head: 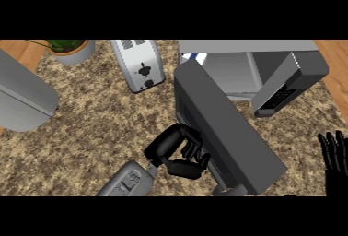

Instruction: Pick up the milk, place it into the microwave and close the microwave

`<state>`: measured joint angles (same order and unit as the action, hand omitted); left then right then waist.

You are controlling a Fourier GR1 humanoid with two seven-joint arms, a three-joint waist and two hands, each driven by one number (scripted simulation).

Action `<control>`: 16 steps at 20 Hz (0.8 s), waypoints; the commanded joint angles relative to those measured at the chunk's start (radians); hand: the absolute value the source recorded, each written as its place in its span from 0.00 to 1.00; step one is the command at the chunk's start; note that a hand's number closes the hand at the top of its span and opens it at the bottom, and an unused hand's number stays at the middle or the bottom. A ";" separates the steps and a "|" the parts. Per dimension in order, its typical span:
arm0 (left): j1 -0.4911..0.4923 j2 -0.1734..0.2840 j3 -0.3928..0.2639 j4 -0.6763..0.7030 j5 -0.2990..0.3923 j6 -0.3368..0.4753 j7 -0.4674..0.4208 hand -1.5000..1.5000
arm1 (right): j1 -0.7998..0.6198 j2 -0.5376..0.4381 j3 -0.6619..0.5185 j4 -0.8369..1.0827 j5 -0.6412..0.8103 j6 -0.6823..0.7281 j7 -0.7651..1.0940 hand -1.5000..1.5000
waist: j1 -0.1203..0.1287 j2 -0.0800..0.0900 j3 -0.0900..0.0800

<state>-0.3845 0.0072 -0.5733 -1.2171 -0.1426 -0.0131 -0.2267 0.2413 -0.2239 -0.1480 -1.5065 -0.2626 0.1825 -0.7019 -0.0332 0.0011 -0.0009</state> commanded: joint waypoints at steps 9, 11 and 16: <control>-0.250 -0.007 -0.390 0.262 0.335 0.243 0.097 0.00 | -0.026 -0.052 0.035 -0.175 -0.079 0.096 0.123 0.00 | -0.088 0.019 -0.002; -0.242 -0.007 -0.390 0.261 0.384 0.288 0.056 0.00 | -0.037 -0.085 0.026 -0.218 -0.104 0.118 0.158 0.00 | -0.115 0.022 -0.004; -0.332 -0.007 -0.348 0.247 0.508 0.310 -0.010 1.00 | -0.096 -0.101 0.053 -0.249 -0.143 0.162 0.188 0.00 | -0.147 0.034 -0.004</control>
<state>-0.6604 0.0056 -0.9215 -0.9652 0.2774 0.2642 -0.2100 0.1780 -0.3119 -0.1135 -1.7268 -0.3814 0.3137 -0.5355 -0.1506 0.0277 -0.0045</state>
